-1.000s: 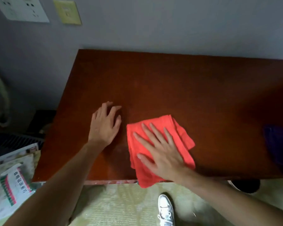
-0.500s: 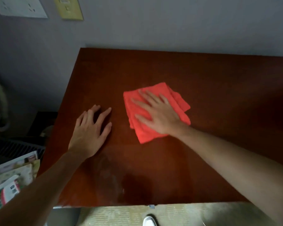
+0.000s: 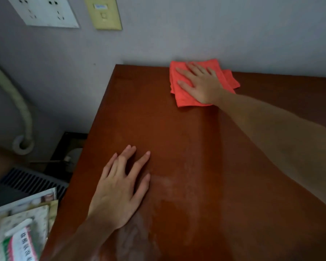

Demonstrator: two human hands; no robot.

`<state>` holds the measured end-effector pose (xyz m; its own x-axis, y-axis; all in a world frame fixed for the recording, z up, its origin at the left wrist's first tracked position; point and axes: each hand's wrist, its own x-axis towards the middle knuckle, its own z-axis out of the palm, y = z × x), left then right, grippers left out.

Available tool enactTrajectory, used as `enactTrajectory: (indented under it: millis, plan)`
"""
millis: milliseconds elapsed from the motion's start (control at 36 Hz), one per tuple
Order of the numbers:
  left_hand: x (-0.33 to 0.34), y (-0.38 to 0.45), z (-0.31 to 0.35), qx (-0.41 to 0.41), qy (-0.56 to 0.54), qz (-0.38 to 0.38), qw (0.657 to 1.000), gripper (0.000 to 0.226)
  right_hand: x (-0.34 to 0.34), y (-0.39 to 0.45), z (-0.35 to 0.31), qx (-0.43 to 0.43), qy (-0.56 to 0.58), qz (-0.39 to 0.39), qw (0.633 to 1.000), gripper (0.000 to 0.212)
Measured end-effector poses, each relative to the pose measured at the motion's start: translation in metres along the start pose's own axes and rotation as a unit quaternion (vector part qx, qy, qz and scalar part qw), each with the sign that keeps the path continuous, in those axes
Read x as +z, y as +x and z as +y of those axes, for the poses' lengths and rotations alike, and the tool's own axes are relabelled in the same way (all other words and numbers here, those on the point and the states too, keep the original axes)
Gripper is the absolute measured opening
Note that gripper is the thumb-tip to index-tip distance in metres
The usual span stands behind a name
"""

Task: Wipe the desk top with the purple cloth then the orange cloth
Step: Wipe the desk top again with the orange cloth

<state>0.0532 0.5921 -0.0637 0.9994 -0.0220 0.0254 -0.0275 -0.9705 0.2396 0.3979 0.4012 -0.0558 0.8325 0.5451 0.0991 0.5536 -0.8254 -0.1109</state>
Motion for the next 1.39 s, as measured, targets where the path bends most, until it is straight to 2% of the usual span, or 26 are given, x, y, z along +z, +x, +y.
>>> enactTrajectory:
  millis: [167, 250, 417, 528, 639, 750, 889, 1083, 1167, 1389]
  plan:
    - [0.0, -0.001, -0.001, 0.002, -0.01, 0.006, 1.0, 0.055, 0.0, -0.019, -0.013, 0.003, -0.015, -0.01, 1.0, 0.08]
    - [-0.001, -0.001, 0.001, 0.006, -0.014, 0.014, 1.0, 0.054, -0.004, -0.055, -0.03, -0.026, -0.011, -0.033, 0.999, 0.077]
    - [-0.003, -0.002, 0.001, -0.003, -0.062, 0.035, 0.997, 0.05, -0.006, -0.179, -0.078, -0.109, -0.013, -0.044, 0.993, 0.07]
    - [-0.005, -0.006, -0.001, -0.01, -0.114, 0.06, 0.992, 0.045, -0.01, -0.277, -0.134, -0.124, -0.014, -0.045, 0.991, 0.069]
    - [-0.012, -0.019, -0.002, -0.029, -0.101, 0.082, 0.991, 0.045, -0.016, -0.366, -0.193, -0.145, 0.01, -0.055, 0.988, 0.071]
    - [-0.021, -0.039, -0.019, -0.034, -0.054, 0.064, 0.996, 0.048, -0.015, -0.405, -0.222, -0.165, -0.006, -0.069, 0.984, 0.074]
    - [-0.025, -0.051, -0.051, -0.035, -0.009, 0.041, 0.999, 0.052, -0.016, -0.39, -0.212, -0.204, 0.002, -0.09, 0.975, 0.075]
    - [-0.023, -0.036, -0.065, -0.03, -0.023, 0.05, 0.998, 0.051, -0.012, -0.338, -0.196, -0.252, 0.033, -0.063, 0.965, 0.066]
    - [-0.019, -0.028, -0.066, -0.028, -0.038, 0.044, 0.998, 0.051, -0.001, -0.275, -0.178, -0.221, 0.02, -0.043, 0.974, 0.065]
    - [-0.017, -0.026, -0.067, -0.036, -0.041, 0.035, 0.998, 0.049, 0.006, -0.073, -0.118, -0.072, 0.012, -0.032, 0.997, 0.076]
